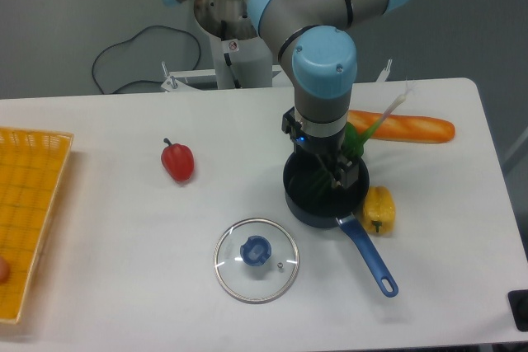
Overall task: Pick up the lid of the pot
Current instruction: 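Raise the gripper out of the black saucepan and move toward the glass lid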
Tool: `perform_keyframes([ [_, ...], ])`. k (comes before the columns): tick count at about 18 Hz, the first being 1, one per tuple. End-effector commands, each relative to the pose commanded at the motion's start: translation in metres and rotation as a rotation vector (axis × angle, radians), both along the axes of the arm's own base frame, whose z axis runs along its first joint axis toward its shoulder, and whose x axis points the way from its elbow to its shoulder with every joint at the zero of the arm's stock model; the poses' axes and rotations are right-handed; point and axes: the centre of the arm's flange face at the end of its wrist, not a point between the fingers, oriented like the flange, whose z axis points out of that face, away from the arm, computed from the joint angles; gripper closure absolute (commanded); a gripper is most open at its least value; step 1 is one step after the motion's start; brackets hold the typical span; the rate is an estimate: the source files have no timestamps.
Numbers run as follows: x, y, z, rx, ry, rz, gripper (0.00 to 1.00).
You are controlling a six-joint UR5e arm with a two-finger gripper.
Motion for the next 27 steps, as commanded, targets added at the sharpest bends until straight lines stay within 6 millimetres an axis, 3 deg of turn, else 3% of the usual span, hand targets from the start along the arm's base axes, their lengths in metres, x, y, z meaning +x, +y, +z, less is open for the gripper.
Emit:
perform_keyframes([
  [9,0.006,0.008,-0.010,0.029,-0.028,0.010,0.00],
  [15,0.010,0.013,-0.023,0.067,-0.009,0.156,0.00],
  [27,0.028,0.049,-0.050,0.090,-0.050,0.333,0.00],
])
